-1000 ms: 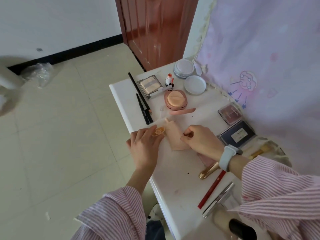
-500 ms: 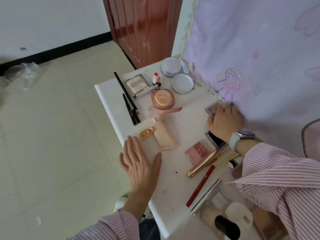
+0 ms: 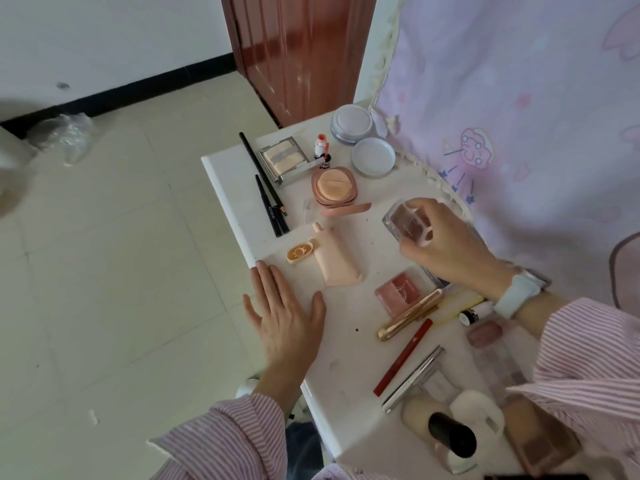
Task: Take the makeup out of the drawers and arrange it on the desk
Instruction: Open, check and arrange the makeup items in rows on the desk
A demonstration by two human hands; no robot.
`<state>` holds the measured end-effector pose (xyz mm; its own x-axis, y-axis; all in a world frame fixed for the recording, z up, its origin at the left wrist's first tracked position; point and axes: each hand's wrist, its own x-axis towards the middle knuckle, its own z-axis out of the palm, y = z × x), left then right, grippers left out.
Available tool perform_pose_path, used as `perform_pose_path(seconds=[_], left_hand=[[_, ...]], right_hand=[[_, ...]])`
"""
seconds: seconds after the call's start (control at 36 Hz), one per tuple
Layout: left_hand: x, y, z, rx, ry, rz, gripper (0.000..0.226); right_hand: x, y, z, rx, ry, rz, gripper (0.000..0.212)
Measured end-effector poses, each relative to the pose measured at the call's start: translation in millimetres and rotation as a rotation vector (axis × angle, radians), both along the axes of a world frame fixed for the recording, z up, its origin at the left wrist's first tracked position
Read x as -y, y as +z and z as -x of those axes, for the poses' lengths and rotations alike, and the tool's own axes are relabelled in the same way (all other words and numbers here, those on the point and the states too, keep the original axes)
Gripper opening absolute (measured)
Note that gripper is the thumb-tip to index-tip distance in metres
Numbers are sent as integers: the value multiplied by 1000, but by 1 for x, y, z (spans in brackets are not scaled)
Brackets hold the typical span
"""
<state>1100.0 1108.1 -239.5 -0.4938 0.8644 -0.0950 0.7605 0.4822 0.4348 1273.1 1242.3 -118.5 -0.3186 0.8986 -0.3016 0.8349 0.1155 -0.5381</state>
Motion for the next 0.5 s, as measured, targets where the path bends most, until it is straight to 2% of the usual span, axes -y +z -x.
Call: perform_pose_path(seconds=[0.11, 0.19, 0.22, 0.28, 0.33, 0.42, 0.5], left_hand=[[5, 5, 11, 115, 10, -98, 80], [11, 18, 18, 224, 19, -371, 52], [13, 26, 19, 319, 35, -418, 44], [14, 45, 18, 595, 71, -399, 34], [13, 57, 15, 827, 78, -304, 34], [10, 64, 11, 1050, 129, -231, 32], [13, 64, 6, 1249, 294, -251, 25]], right_hand=[[14, 15, 5, -146, 131, 262, 39], [26, 19, 12, -143, 224, 303, 40], [29, 19, 15, -123, 259, 293, 41], [35, 16, 24, -91, 310, 278, 42], [42, 10, 32, -69, 344, 262, 42], [49, 2, 42, -63, 361, 249, 43], [53, -6, 48, -67, 353, 266, 45]])
